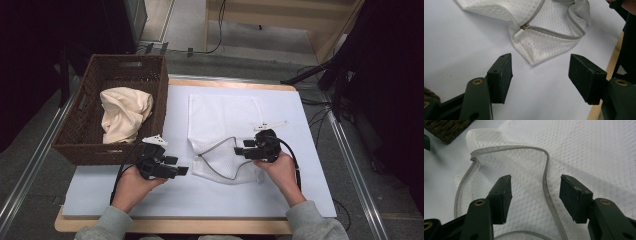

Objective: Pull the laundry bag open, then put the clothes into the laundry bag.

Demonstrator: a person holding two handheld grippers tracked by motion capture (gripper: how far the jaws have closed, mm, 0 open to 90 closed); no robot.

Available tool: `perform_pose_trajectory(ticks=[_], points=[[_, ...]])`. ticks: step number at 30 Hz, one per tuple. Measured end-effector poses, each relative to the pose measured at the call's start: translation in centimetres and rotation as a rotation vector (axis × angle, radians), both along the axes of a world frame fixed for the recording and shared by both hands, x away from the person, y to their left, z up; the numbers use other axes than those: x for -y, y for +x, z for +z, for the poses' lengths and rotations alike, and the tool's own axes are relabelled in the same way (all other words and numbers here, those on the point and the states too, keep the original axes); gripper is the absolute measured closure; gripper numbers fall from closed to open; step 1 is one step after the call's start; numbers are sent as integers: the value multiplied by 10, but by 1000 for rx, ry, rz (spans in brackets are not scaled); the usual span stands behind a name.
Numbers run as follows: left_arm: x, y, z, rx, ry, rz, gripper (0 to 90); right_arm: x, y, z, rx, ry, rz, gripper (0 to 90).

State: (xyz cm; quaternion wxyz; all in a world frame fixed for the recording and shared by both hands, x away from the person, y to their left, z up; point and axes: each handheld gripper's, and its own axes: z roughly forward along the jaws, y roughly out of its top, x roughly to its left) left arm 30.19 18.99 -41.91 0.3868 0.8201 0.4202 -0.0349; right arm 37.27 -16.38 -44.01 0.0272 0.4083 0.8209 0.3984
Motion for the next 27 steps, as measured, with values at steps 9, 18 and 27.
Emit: perform_pose_trajectory(ticks=[9, 18, 27], points=[[-3, -2, -1, 2, 0, 6, 363, -5, 6, -1, -4, -3, 3, 444], [0, -3, -2, 2, 5, -5, 363, -7, 11, -3, 4, -3, -1, 449], [-2, -4, -2, 3, 5, -4, 364, -12, 21, -7, 1, -24, -15, 469]])
